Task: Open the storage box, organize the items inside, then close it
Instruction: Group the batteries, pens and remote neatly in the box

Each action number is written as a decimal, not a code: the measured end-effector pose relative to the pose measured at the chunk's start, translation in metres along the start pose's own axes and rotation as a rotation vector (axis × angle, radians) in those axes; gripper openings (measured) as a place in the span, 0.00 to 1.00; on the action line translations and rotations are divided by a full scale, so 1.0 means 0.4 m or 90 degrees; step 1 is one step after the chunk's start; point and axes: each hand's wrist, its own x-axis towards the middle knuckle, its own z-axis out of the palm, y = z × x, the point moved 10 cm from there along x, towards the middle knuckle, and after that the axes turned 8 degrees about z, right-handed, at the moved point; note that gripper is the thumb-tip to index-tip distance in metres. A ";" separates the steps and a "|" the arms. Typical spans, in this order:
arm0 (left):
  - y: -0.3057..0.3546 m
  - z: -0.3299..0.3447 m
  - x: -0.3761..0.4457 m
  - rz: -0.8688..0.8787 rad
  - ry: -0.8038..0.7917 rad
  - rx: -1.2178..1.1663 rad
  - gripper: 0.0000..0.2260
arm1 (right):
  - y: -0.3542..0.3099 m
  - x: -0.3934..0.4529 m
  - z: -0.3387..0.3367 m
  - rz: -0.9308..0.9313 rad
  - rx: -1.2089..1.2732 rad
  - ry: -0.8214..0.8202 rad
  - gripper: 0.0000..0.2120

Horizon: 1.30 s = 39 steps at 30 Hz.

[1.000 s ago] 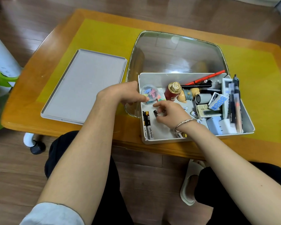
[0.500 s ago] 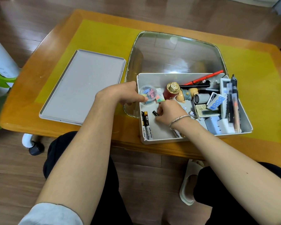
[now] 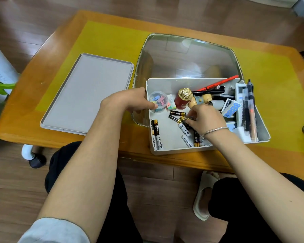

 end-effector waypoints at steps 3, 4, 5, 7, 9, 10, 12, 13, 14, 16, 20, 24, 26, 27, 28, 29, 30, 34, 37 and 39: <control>0.001 0.002 0.001 0.000 -0.003 0.001 0.24 | -0.030 -0.002 0.029 0.001 -0.021 -0.053 0.07; 0.000 0.002 0.001 0.000 -0.002 0.001 0.24 | -0.036 -0.003 0.042 0.003 -0.045 -0.075 0.08; -0.001 0.001 0.001 -0.002 -0.001 0.002 0.24 | -0.039 -0.003 0.055 0.007 -0.071 -0.094 0.09; -0.004 0.000 0.001 -0.004 0.001 0.005 0.24 | -0.040 -0.005 0.074 0.017 -0.111 -0.120 0.10; -0.004 0.000 0.002 -0.003 0.001 0.005 0.23 | -0.044 -0.007 0.076 0.016 -0.132 -0.121 0.09; -0.005 0.000 0.002 -0.003 0.001 0.004 0.23 | -0.048 -0.008 0.070 0.011 -0.134 -0.110 0.09; -0.005 0.000 0.003 -0.004 0.002 0.002 0.23 | -0.053 -0.010 0.051 0.003 -0.104 -0.074 0.06; -0.006 0.000 0.003 -0.004 0.003 0.001 0.24 | -0.057 -0.010 0.042 -0.004 -0.071 -0.061 0.05; -0.006 0.000 0.004 -0.003 0.003 0.001 0.24 | -0.063 -0.010 0.037 -0.014 -0.025 -0.056 0.04; -0.005 -0.001 0.004 0.000 0.005 0.000 0.23 | -0.083 -0.010 0.038 -0.037 0.087 -0.080 0.04; -0.005 -0.003 0.004 0.003 0.012 0.003 0.23 | -0.128 -0.036 0.100 -0.072 0.129 -0.234 0.07; -0.002 -0.001 0.005 0.004 0.010 0.006 0.23 | -0.144 -0.077 0.170 -0.070 0.115 -0.401 0.13; -0.001 -0.001 0.004 0.006 0.010 0.003 0.23 | -0.154 -0.092 0.177 -0.088 0.108 -0.440 0.16; -0.001 -0.002 0.004 0.007 0.010 0.002 0.23 | -0.158 -0.096 0.177 -0.090 0.118 -0.453 0.17; -0.001 -0.001 0.004 0.007 0.010 0.002 0.23 | -0.158 -0.098 0.176 -0.087 0.129 -0.463 0.18; -0.001 -0.001 0.003 0.006 0.009 0.002 0.24 | -0.157 -0.100 0.175 -0.082 0.139 -0.472 0.17; 0.000 0.000 0.004 0.006 0.007 0.003 0.24 | -0.155 -0.102 0.174 -0.079 0.143 -0.482 0.16; 0.000 0.001 0.002 0.005 -0.001 0.004 0.23 | -0.147 -0.102 0.162 -0.091 0.158 -0.488 0.14; -0.003 -0.001 0.002 0.000 0.000 0.004 0.23 | -0.124 -0.081 0.146 -0.088 0.145 -0.427 0.12; -0.004 0.000 0.002 -0.003 0.000 0.005 0.23 | -0.114 -0.068 0.137 -0.098 0.100 -0.364 0.11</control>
